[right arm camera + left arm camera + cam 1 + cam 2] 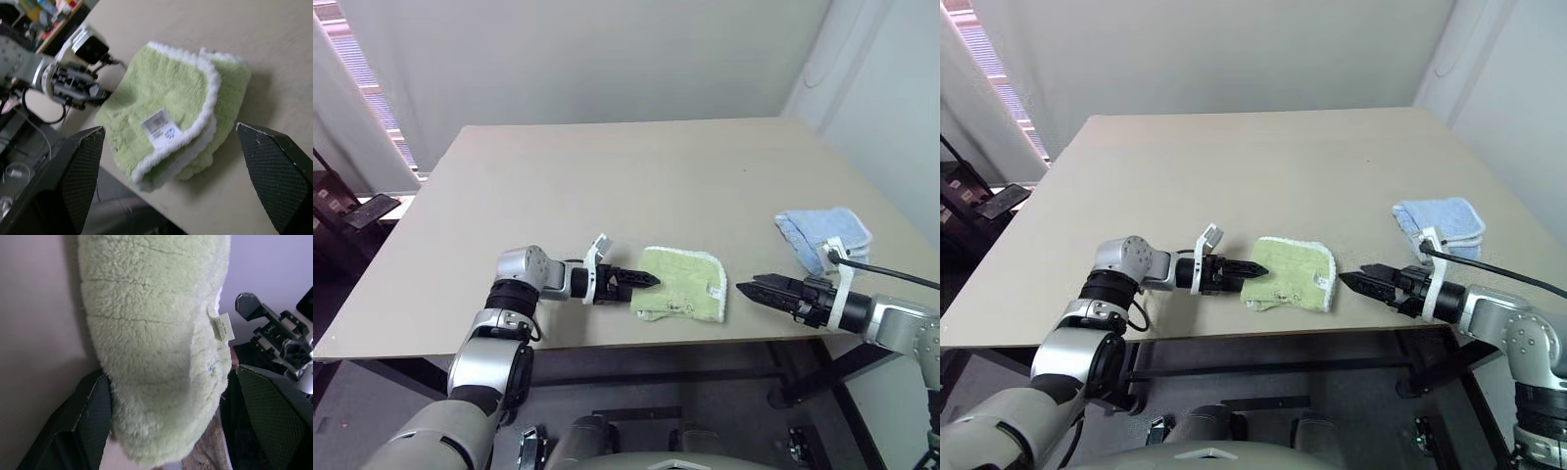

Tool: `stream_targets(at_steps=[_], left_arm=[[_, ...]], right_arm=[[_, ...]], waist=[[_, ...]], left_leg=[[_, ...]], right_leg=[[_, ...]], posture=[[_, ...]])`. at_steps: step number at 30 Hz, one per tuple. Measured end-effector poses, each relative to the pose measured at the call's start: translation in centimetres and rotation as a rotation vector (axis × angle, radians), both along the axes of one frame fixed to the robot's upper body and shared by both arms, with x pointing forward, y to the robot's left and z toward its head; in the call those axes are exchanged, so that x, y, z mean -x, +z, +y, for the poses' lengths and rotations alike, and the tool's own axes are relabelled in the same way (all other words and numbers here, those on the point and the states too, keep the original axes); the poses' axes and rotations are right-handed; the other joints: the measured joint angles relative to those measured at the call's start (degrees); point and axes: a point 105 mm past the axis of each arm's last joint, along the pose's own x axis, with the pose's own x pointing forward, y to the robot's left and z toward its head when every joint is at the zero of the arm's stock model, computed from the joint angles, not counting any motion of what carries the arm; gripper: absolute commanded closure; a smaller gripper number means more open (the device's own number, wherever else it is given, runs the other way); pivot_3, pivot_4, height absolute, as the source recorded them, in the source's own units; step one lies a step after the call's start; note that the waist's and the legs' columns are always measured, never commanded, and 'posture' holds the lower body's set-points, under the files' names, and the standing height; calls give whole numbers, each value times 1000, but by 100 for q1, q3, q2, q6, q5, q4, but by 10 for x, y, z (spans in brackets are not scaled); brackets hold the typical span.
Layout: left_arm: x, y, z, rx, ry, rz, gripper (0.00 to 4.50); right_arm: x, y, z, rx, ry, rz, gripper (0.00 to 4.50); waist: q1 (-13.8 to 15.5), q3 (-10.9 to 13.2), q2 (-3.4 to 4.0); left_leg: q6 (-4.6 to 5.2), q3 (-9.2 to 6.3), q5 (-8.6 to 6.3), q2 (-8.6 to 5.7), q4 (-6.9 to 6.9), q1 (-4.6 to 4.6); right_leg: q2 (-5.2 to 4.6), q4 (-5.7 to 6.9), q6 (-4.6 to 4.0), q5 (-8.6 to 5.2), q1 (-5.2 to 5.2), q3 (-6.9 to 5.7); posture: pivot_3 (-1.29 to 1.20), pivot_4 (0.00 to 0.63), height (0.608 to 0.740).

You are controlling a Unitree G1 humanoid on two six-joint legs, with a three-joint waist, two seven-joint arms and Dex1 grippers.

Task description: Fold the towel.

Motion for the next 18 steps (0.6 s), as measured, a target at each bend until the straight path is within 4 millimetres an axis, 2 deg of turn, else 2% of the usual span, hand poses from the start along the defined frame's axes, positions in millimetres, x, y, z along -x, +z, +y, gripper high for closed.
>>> stream_targets(at_steps=[9, 13, 16, 18], left_arm=[[1, -1, -25, 39, -27, 7, 422], [0, -2, -28, 32, -37, -19, 422], [-3, -3, -29, 24, -37, -64, 1033], [-6, -6, -28, -3, -34, -99, 1672]], right_arm=[[-2, -2, -2, 16, -21, -5, 0], [-4, -5, -4, 21, -46, 2, 0], [-6, -9, -5, 16, -72, 11, 0], [-7, -11, -3, 6, -85, 14, 0]], waist=[[20, 1, -1], [20, 1, -1], [18, 1, -2], [6, 1, -2]], left_leg=[[1, 3, 0, -2, 2, -8], [1, 4, 0, -1, 3, -7], [1, 4, 0, -2, 5, -7], [1, 4, 0, -1, 5, -7]], right_leg=[[-6, -6, 1, 0, -1, -1], [-6, -5, 1, 0, 1, -2], [-8, -6, 3, 2, 4, -2], [-8, -5, 6, 4, 3, -2]], posture=[[0, 0, 736], [0, 0, 736], [0, 0, 736], [0, 0, 736]])
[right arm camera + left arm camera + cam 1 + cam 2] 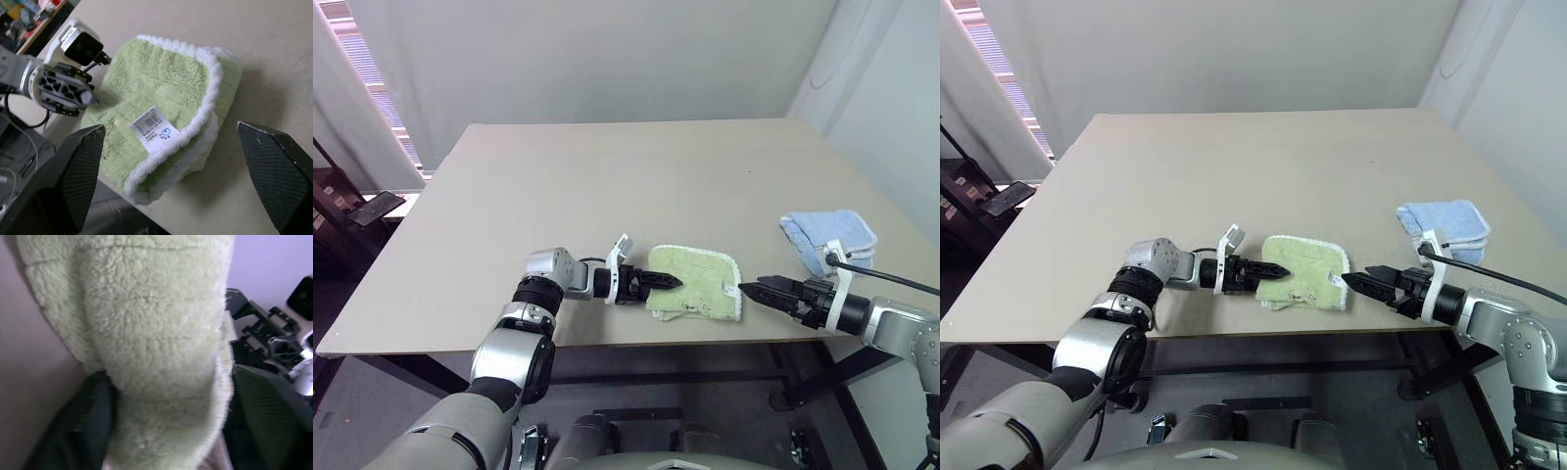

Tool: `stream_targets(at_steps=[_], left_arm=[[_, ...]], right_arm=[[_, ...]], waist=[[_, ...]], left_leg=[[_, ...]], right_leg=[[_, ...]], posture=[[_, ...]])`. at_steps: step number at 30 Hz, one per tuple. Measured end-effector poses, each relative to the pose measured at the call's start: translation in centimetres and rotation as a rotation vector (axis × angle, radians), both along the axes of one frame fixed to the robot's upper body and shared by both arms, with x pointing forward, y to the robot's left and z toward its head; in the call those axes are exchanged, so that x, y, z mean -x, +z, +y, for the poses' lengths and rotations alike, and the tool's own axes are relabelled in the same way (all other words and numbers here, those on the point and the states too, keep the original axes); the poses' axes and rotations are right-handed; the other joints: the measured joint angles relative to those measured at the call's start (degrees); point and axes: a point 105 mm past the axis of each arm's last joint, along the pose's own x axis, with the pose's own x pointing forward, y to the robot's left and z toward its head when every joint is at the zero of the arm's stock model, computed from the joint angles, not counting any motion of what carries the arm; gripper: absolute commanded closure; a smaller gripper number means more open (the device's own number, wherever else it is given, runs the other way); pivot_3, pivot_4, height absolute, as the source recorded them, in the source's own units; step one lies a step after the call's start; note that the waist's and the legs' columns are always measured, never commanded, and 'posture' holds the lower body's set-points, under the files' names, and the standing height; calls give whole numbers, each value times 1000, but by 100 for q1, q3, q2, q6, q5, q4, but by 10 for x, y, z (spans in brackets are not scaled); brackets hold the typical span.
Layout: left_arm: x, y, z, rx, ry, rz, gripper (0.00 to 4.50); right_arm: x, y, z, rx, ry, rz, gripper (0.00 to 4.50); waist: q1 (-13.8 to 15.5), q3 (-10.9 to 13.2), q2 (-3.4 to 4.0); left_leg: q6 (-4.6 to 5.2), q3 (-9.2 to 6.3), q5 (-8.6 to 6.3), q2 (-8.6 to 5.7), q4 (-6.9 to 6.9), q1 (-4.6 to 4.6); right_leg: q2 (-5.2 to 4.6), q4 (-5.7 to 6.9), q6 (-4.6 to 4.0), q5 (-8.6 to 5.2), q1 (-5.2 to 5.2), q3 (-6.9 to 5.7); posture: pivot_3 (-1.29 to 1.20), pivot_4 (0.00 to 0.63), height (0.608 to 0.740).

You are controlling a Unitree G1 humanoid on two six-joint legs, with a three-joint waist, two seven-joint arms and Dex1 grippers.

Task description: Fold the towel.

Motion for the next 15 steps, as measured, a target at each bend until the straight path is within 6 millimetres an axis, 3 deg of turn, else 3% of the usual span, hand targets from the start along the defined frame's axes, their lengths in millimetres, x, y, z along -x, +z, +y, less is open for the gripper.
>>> stream_targets(at_steps=[7, 8, 15], left_arm=[[-3, 0, 3, 11, 23, -8, 4311], [-3, 1, 3, 17, 22, -6, 4483], [-6, 9, 14, 61, 47, 27, 4483]], right_arm=[[-2, -3, -1, 8, -32, 6, 0], [-2, -3, -1, 9, -35, 6, 0], [-3, -5, -1, 4, -47, 5, 0]], waist=[[-13, 0, 0], [-13, 0, 0], [-30, 2, -2]], left_leg=[[0, 0, 0, 1, -5, -1], [0, 0, 0, 1, -4, -1], [0, 0, 0, 2, -4, -1]], right_leg=[[3, 2, 3, 1, -10, 0], [3, 2, 3, 1, -9, 0], [5, 6, 2, 1, -12, 0]], posture=[[0, 0, 736], [0, 0, 736], [0, 0, 736]])
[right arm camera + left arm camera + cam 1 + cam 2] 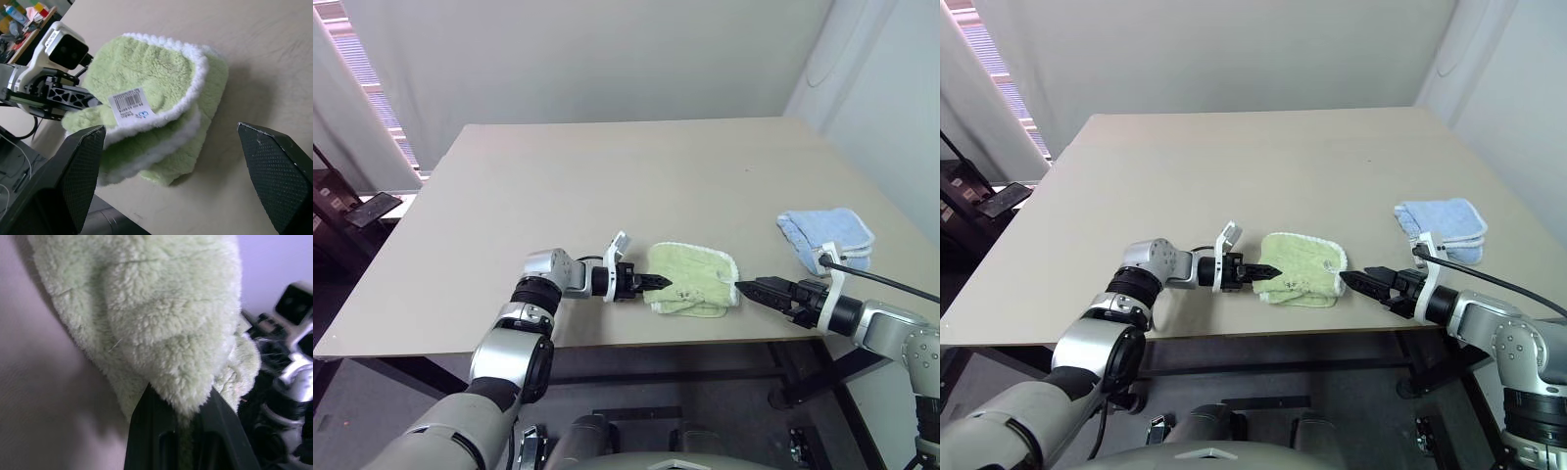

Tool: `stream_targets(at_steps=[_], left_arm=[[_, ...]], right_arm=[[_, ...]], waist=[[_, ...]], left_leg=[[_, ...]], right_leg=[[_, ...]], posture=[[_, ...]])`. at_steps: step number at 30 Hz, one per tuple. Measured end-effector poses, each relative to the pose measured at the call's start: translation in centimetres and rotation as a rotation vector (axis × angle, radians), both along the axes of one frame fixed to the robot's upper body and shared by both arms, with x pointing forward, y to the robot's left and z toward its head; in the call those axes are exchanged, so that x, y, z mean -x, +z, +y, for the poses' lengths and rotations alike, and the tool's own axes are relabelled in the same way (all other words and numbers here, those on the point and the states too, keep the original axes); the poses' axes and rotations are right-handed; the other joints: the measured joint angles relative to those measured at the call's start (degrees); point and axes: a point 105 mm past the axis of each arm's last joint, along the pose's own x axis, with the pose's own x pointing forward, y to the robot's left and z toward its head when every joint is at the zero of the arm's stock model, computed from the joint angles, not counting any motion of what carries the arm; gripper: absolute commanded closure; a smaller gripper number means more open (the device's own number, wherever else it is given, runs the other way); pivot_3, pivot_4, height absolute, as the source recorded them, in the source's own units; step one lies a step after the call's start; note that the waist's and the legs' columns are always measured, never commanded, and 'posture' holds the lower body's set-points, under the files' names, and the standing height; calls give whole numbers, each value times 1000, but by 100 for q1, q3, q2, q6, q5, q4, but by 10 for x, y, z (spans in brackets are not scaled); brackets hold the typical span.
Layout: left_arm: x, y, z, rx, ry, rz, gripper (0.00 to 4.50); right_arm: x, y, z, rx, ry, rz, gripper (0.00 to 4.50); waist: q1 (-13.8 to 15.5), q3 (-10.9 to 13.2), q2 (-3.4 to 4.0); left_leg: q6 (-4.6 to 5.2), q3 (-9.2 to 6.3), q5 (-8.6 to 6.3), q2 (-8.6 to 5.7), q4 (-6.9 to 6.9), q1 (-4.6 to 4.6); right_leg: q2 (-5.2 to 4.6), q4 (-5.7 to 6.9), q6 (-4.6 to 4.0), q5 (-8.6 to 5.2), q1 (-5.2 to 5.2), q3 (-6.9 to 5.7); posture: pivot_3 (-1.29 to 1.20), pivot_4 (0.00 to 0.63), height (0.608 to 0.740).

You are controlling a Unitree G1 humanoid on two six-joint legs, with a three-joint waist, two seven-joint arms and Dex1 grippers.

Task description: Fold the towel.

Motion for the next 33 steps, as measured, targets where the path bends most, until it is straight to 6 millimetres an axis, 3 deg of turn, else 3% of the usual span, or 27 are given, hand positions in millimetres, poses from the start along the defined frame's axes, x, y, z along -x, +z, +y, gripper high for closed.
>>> stream_targets(at_steps=[5, 16, 21, 24, 30, 33], left_arm=[[-16, 19, 34, -59, 66, -77, 4483], [-54, 61, 164, -214, 453, -190, 4483], [-60, 56, 224, -293, 705, -195, 4483], [-52, 47, 265, -345, 873, -155, 4483], [-24, 18, 305, -323, 1066, -55, 4483], [-17, 11, 315, -290, 1184, -27, 4483]], right_arm=[[0, -2, 2, -16, -9, -1, 0], [-6, -10, 7, -48, -20, -8, 0], [-20, -8, 12, -51, 9, -25, 0], [-24, -11, 17, -50, 35, -19, 0], [-35, -12, 30, -53, 98, -21, 0], [-40, -13, 34, -52, 124, -16, 0]], waist=[[-39, 1, 0], [-142, 4, -4], [-178, 5, -5], [-176, 5, -6], [-160, 6, -17], [-145, 5, -18]], left_leg=[[-1, -2, 0, 8, -2, 0], [-2, -2, 0, 7, -8, -1], [-3, -2, 1, 8, -17, 1], [-4, -3, 1, 8, -23, 0], [-4, -2, 0, 6, -23, 0], [-5, -2, 0, 6, -20, 5]], right_leg=[[11, 6, 1, 1, -7, 2], [11, 2, 2, 1, -12, 3], [13, 9, 9, 6, -20, 5], [14, 9, 15, 9, -25, 5], [12, 6, 13, 9, -25, 4], [11, 6, 13, 10, -23, 3]], posture=[[0, 0, 736], [0, 0, 736], [0, 0, 736], [0, 0, 736], [0, 0, 736], [0, 0, 736]])
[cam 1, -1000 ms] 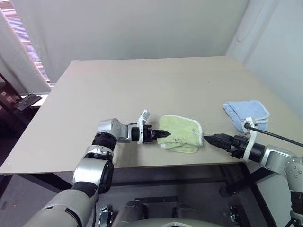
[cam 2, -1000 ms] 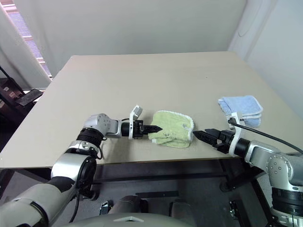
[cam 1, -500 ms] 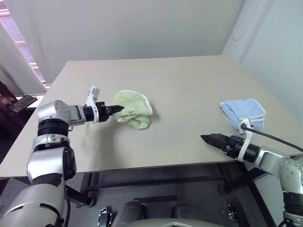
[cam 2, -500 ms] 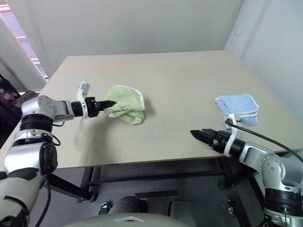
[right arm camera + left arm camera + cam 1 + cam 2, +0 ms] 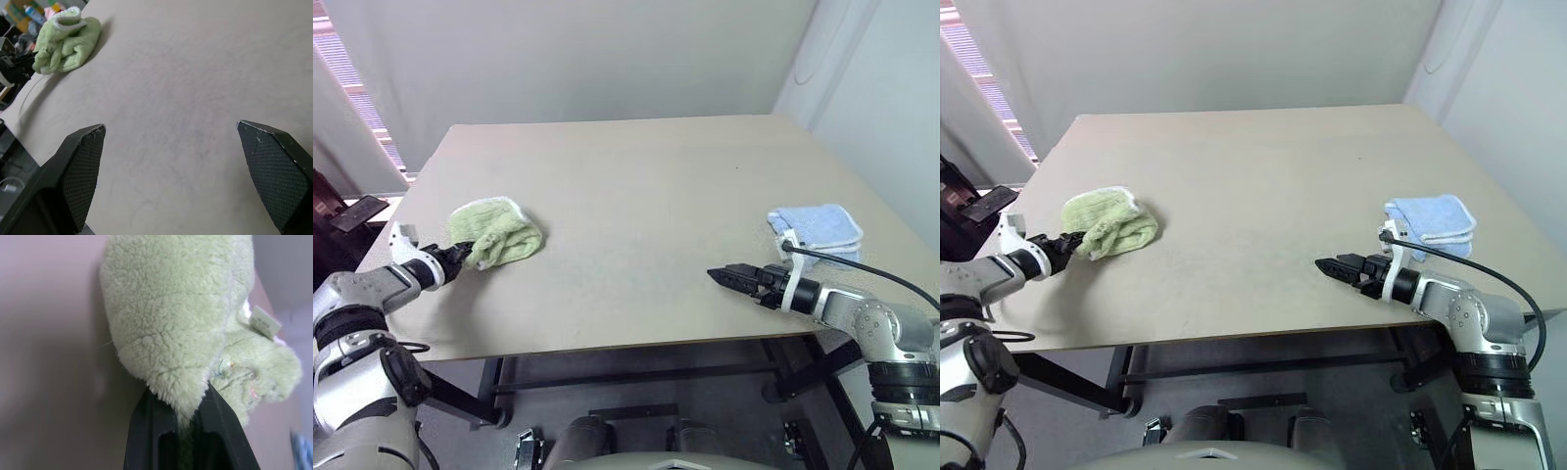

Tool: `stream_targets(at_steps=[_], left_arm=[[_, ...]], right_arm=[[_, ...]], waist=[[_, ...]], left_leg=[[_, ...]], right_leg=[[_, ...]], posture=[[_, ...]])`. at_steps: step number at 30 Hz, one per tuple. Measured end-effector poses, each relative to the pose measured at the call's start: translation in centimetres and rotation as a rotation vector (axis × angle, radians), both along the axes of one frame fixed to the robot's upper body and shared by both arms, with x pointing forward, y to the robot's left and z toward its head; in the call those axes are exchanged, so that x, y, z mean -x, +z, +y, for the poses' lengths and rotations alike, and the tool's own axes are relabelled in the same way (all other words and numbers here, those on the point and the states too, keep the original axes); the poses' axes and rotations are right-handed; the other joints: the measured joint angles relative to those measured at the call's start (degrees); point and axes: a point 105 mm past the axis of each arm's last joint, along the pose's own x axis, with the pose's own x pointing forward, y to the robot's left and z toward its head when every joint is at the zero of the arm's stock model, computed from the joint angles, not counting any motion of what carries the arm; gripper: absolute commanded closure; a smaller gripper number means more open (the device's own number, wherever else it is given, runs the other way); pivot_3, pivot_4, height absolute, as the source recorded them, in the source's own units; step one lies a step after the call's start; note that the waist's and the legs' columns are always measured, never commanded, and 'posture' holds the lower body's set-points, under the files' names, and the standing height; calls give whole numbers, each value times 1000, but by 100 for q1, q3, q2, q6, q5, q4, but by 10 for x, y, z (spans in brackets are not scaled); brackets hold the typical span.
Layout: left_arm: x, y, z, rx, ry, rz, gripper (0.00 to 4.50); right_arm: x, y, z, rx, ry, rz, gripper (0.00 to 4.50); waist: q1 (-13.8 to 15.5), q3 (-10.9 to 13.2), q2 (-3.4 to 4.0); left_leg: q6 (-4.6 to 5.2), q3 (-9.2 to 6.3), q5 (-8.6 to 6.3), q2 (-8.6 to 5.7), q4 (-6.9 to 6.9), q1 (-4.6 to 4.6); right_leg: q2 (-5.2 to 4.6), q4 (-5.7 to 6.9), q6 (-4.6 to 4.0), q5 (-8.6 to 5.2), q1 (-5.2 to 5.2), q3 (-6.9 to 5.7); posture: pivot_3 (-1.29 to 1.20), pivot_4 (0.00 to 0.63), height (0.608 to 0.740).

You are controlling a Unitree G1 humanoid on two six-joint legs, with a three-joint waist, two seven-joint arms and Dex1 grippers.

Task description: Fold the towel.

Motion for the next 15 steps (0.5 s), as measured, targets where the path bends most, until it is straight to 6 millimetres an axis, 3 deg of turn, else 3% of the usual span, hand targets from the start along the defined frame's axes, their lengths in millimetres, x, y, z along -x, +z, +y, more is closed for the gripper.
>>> stream_targets(at_steps=[4, 11, 15], left_arm=[[12, -5, -13, 47, 49, -49, 4483], [25, 14, -35, 89, 59, -136, 4483], [29, 5, -41, 119, 154, -83, 4483]], right_arm=[[-6, -3, 5, 3, 27, 1, 0], [-9, -7, 7, 12, 44, 7, 0], [-10, -8, 8, 17, 45, -2, 0]], waist=[[1, -4, -8], [-7, -6, -9], [2, -7, -10]], left_leg=[[0, 2, 0, 0, 6, 1], [-4, 2, 2, 0, 5, 7], [-5, 2, 3, 0, 7, 20]], right_leg=[[-1, 2, 2, 2, 13, 0], [6, 7, 2, 2, 13, 0], [7, 7, 2, 2, 23, 0]], posture=[[0, 0, 736], [0, 0, 736], [0, 0, 736]])
